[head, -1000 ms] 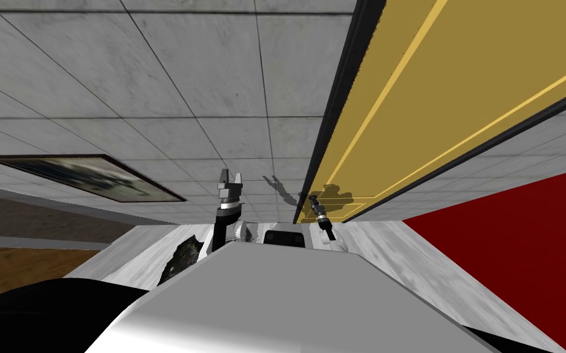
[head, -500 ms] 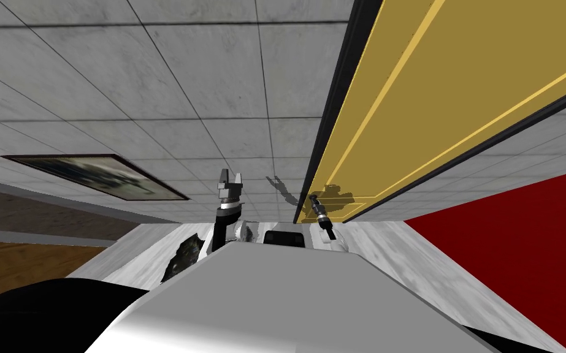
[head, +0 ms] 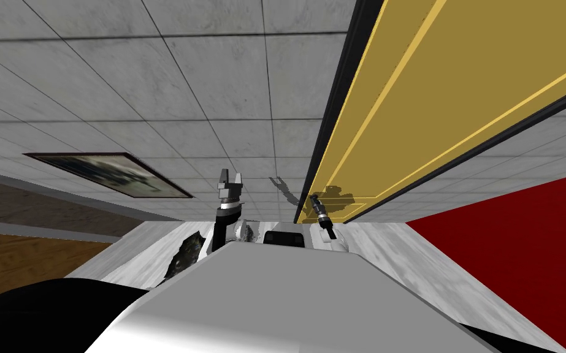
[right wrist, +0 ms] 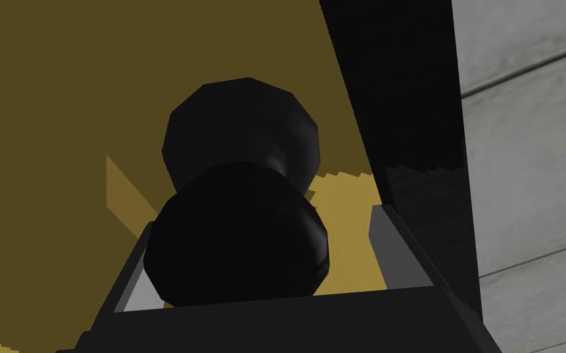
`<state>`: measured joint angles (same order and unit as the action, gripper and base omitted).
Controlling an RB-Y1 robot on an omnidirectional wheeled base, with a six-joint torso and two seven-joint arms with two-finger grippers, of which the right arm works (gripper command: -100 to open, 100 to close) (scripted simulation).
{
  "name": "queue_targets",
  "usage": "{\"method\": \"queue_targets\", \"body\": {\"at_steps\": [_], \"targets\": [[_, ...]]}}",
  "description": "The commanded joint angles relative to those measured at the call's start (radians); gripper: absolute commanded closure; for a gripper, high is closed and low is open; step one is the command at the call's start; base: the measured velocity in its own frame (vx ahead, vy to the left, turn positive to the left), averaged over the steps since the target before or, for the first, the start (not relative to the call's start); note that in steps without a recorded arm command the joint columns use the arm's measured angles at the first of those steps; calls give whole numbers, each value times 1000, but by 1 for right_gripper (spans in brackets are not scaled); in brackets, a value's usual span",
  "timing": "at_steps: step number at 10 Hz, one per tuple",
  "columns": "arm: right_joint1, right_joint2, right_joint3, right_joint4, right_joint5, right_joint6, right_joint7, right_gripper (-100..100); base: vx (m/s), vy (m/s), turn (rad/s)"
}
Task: Pull the door open
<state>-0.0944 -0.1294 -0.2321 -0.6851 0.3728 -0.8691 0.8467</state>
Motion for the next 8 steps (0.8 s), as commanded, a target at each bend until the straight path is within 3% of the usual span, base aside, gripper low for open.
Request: {"method": "queue_targets", "body": {"at_steps": [1, 8], "targets": [[5, 14, 24, 7, -8, 2, -47, 100, -23, 6, 37], [-3, 2, 58, 19, -59, -1, -191, 100, -22, 0, 27]]}}
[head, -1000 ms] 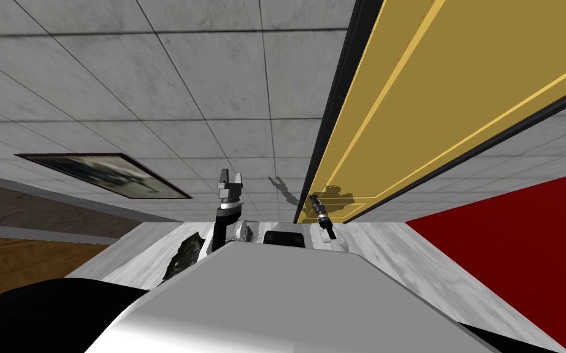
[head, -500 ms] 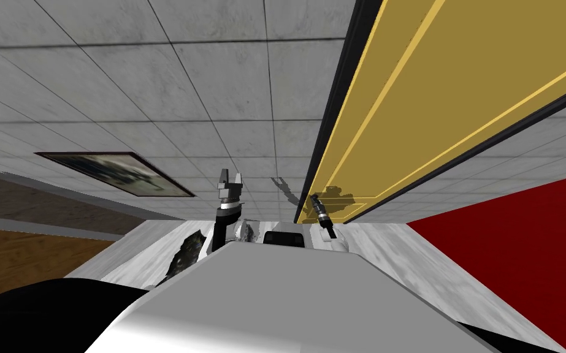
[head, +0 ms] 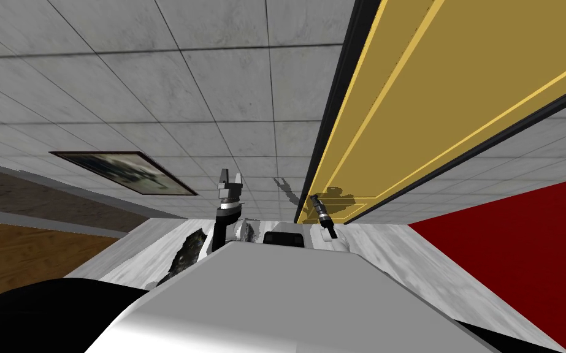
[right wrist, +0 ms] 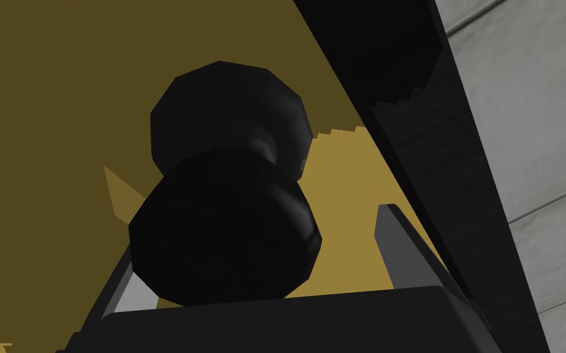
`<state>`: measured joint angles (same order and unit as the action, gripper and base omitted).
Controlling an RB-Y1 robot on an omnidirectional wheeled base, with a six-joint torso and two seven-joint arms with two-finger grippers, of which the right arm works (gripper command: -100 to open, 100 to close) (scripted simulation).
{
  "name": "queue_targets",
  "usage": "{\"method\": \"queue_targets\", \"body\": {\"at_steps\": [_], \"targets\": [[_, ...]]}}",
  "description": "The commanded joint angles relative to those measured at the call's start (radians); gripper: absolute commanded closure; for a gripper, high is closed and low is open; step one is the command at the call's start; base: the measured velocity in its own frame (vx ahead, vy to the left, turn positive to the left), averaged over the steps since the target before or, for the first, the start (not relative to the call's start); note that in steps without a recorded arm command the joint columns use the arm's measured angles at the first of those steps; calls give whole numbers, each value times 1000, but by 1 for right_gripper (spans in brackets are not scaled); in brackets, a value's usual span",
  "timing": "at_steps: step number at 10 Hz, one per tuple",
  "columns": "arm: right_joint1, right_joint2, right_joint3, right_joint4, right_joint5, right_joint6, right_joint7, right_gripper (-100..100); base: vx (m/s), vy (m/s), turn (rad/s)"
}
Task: Pull the door open
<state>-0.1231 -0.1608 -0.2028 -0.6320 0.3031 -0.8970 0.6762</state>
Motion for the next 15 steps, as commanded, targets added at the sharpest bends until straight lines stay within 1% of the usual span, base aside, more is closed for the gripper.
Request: {"method": "queue_targets", "body": {"at_steps": [1, 6, 7, 13, 14, 15], "targets": [[26, 33, 29, -34, 10, 27, -21, 100, -14, -4, -10], [26, 33, 29, -34, 10, 27, -21, 100, 0, 2, -6], [24, 30, 38, -31, -3, 26, -58, 100, -9, -10, 66], [24, 30, 38, -31, -3, 26, -58, 100, -6, -1, -6], [22, 27, 48, -27, -18, 25, -98, 100, -20, -8, 69], [22, 27, 48, -27, -18, 25, -98, 100, -17, -6, 19]]}}
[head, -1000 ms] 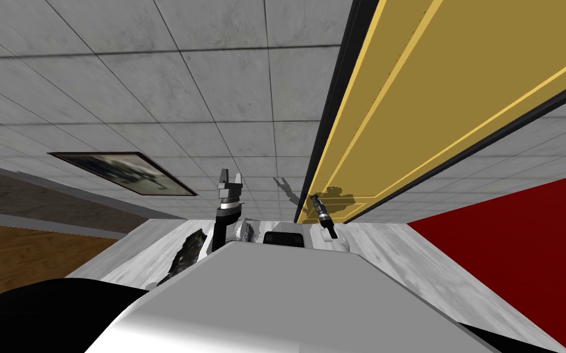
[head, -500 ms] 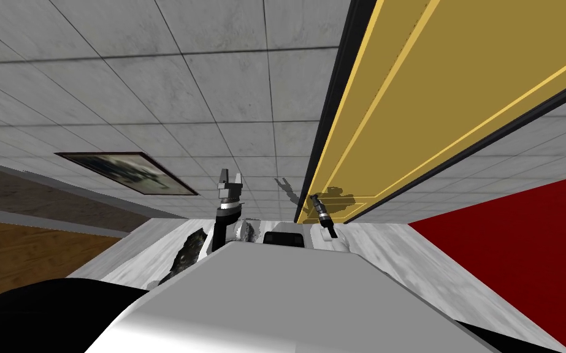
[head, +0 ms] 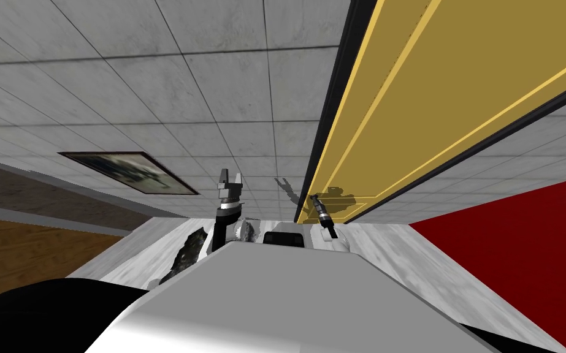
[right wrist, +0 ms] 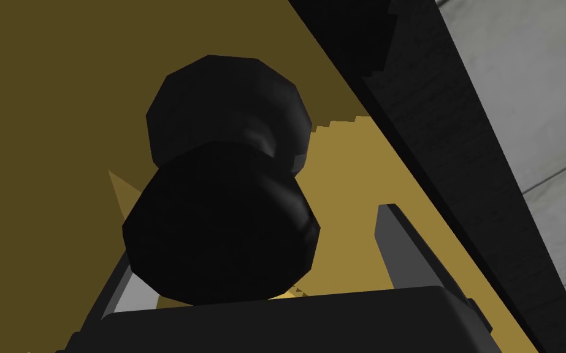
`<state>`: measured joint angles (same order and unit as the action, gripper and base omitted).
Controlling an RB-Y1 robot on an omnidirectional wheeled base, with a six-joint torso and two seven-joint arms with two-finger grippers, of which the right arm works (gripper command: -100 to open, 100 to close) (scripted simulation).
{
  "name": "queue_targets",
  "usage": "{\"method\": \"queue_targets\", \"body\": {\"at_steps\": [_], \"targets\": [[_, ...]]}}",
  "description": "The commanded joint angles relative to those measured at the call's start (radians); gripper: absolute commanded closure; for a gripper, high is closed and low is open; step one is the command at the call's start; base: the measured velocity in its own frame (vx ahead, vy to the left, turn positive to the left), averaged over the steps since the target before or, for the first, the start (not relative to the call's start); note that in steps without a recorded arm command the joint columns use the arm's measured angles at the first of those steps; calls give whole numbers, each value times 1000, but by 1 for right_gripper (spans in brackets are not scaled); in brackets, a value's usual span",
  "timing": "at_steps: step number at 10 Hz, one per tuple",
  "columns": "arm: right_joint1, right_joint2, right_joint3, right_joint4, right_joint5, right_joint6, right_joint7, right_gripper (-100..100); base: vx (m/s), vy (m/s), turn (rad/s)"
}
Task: Pull the door open
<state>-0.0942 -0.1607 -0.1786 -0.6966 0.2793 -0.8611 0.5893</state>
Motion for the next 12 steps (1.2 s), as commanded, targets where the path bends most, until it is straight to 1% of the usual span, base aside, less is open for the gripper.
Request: {"method": "queue_targets", "body": {"at_steps": [1, 2, 3, 4, 5, 6, 7, 8, 9, 10, 11, 12], "targets": [[-7, 27, 23, 37, 6, -11, -11, 100, -4, 6, -5], [-7, 27, 23, 23, 6, -11, -11, 100, -5, 3, -29], [-9, 23, 33, 41, -9, -12, -50, 100, -17, 3, 19], [-9, 23, 33, 41, -9, -12, -50, 100, -22, 0, 20], [-9, 23, 33, 41, -9, -12, -50, 100, -5, -17, 208], [-9, 23, 33, 41, -9, -12, -50, 100, -6, -7, -96], [-9, 23, 33, 41, -9, -12, -50, 100, -6, 32, -301], [-9, 23, 33, 41, -9, -12, -50, 100, -4, 39, 258], [-11, 20, 43, 45, -24, -13, -90, 100, -4, 9, 138], [-14, 17, 53, 48, -39, -14, -118, 100, -28, -7, 4], [-14, 17, 53, 48, -39, -14, -130, 100, -33, -10, 0], [-16, 13, 63, 52, -54, -15, -165, 100, -41, -4, 16]]}}
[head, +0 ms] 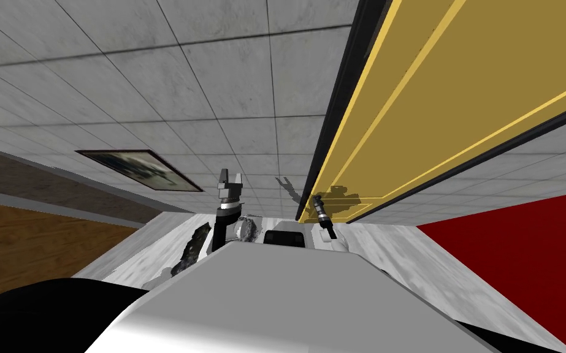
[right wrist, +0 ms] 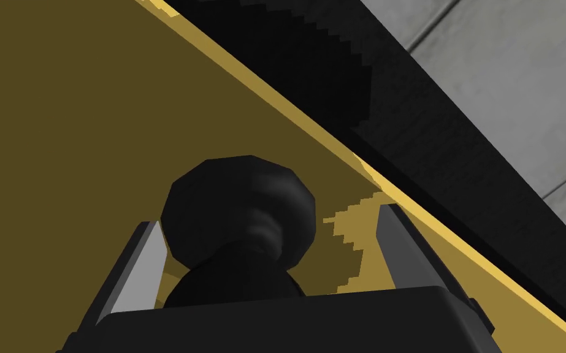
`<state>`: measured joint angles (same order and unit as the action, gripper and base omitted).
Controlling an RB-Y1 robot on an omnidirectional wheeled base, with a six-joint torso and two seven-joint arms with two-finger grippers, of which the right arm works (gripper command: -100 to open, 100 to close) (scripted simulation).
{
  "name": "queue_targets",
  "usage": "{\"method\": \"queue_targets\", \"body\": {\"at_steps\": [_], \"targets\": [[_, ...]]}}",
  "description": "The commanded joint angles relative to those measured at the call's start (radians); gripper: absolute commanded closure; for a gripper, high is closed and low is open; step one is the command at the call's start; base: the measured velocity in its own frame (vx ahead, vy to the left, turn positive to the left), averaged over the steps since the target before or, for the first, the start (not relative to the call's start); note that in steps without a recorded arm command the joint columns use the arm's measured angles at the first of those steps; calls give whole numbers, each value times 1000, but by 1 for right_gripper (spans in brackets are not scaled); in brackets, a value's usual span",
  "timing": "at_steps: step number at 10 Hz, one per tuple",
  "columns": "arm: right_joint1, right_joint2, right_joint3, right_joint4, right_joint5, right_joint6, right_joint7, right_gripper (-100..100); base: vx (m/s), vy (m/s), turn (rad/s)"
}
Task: Pull the door open
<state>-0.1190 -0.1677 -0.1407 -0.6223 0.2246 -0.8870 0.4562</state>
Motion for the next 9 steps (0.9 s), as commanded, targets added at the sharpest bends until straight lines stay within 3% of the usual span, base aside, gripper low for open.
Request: {"method": "queue_targets", "body": {"at_steps": [1, 2, 4, 8, 9], "targets": [[9, 20, 25, -22, 0, 11, -36, 100, -24, 2, 28], [7, 16, 36, -18, -16, 9, -69, 100, -24, -4, 51], [7, 16, 36, -18, -16, 9, -77, 100, -28, -6, 21], [-1, 5, 69, -6, -66, 6, -195, 100, -36, 26, 57], [-2, 7, 57, -4, -53, 6, -139, -100, -57, 7, 15]]}}
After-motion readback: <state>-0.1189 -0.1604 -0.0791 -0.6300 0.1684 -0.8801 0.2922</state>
